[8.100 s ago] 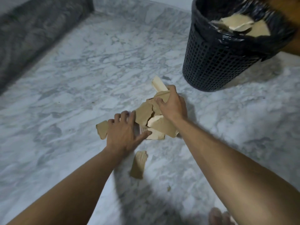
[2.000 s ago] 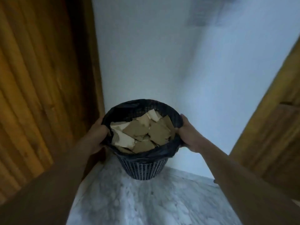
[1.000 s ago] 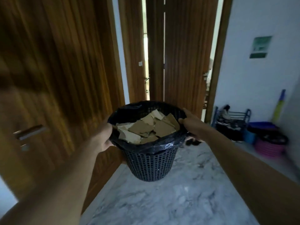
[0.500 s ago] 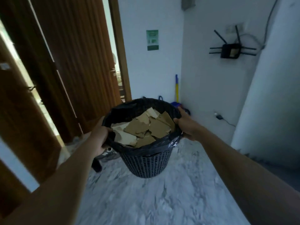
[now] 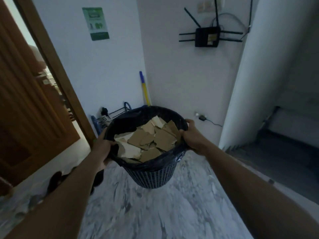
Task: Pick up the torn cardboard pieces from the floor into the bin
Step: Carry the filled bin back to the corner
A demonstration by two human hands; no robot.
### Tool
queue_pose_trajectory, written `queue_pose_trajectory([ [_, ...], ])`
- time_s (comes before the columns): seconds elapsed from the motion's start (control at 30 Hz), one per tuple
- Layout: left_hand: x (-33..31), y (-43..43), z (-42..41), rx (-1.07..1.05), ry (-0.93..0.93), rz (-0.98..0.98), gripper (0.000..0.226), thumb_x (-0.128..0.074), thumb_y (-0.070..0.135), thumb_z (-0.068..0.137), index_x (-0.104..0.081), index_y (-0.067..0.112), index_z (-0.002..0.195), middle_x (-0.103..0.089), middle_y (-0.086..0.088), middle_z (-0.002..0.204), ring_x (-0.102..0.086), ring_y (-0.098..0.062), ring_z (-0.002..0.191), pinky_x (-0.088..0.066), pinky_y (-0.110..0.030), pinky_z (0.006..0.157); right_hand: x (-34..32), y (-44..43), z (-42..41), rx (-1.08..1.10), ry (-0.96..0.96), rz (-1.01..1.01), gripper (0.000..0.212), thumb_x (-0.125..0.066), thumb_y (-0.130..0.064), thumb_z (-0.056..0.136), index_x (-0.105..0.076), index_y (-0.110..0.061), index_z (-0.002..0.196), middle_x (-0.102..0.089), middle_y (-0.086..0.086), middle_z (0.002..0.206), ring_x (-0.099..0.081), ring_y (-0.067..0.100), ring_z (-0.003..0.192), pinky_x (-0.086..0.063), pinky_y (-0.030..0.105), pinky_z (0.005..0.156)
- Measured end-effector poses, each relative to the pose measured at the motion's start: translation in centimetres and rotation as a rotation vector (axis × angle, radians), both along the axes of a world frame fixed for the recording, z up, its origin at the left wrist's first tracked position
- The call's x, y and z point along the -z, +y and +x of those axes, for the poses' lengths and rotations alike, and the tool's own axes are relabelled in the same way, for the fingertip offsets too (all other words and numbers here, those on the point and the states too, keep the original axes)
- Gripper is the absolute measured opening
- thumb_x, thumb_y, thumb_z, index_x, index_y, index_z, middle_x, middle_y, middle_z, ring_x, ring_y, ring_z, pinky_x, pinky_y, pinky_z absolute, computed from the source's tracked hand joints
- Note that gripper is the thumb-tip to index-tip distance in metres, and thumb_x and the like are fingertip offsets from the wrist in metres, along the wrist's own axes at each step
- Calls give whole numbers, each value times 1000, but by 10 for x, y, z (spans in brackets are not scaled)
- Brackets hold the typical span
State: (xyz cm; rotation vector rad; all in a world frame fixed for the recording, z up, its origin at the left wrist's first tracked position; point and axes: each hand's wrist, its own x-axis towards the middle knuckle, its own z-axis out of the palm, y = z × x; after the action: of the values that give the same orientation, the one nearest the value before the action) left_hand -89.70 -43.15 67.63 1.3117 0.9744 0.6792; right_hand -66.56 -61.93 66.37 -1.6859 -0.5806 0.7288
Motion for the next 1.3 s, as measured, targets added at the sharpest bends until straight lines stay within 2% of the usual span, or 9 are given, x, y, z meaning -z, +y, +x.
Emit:
queue_pose_trajectory([
  [0.13,38,103,85,141,50,27,77,-38,-22,95,-34,25,156,-48,-10,148,-56,-31,114,-51,-33,63,48,67,53,146,25,-24,48,-54,-23,102,-26,-27,140,-58,13,122,-65,34,104,-59,57,85],
  [0.27,79,179,169,275,81,-9,78,-40,-19,96,-36,31,155,-53,-2,133,-59,-18,87,-48,-35,61,95,112,96,309,88,-29,48,-52,-24,103,-27,-29,144,-58,5,113,-64,26,99,-62,40,73],
  [0.43,136,247,299,415,181,-6,74,-45,-12,97,-40,37,153,-52,-8,143,-60,-28,108,-50,-36,73,166,163,174,525,156,-14,46,-54,-20,103,-32,-27,142,-58,0,116,-62,25,109,-54,54,96],
  [0.57,201,287,403,545,214,-11,75,-41,-14,98,-38,38,152,-52,-3,136,-56,-28,113,-51,-35,78,231,198,248,650,137,-53,44,-50,-14,104,-33,-23,144,-59,0,119,-60,17,105,-53,45,99],
  [0.7,287,324,503,567,290,-27,79,-40,-18,95,-41,38,150,-52,5,127,-55,-25,112,-50,-35,88,315,231,332,694,104,-155,55,-43,-1,102,-29,-22,151,-56,3,126,-57,21,112,-51,38,94],
  [0.83,401,359,602,626,318,-22,83,-42,-21,91,-41,38,150,-53,3,137,-54,-27,122,-48,-40,102,416,260,409,763,91,-179,56,-42,-3,102,-35,-29,152,-58,-3,130,-56,17,114,-51,38,96],
  [1.0,549,384,702,614,343,-65,86,-40,-22,90,-41,41,149,-52,3,138,-54,-22,112,-51,-31,88,554,282,492,863,79,-214,57,-44,-11,104,-32,-37,154,-59,-10,131,-56,17,118,-51,42,100],
  [1.13,663,395,770,682,319,-41,90,-41,-21,85,-46,46,145,-57,3,140,-59,-20,116,-49,-41,104,667,293,547,913,28,-221,57,-42,-5,104,-32,-32,154,-56,-23,118,-54,7,108,-46,19,84],
  [1.3,766,394,824,746,306,21,87,-37,-19,89,-43,44,148,-52,11,139,-55,-13,117,-48,-24,95,780,298,579,987,-19,-276,62,-42,-19,103,-21,-40,157,-50,-5,148,-50,22,130,-46,49,107],
])
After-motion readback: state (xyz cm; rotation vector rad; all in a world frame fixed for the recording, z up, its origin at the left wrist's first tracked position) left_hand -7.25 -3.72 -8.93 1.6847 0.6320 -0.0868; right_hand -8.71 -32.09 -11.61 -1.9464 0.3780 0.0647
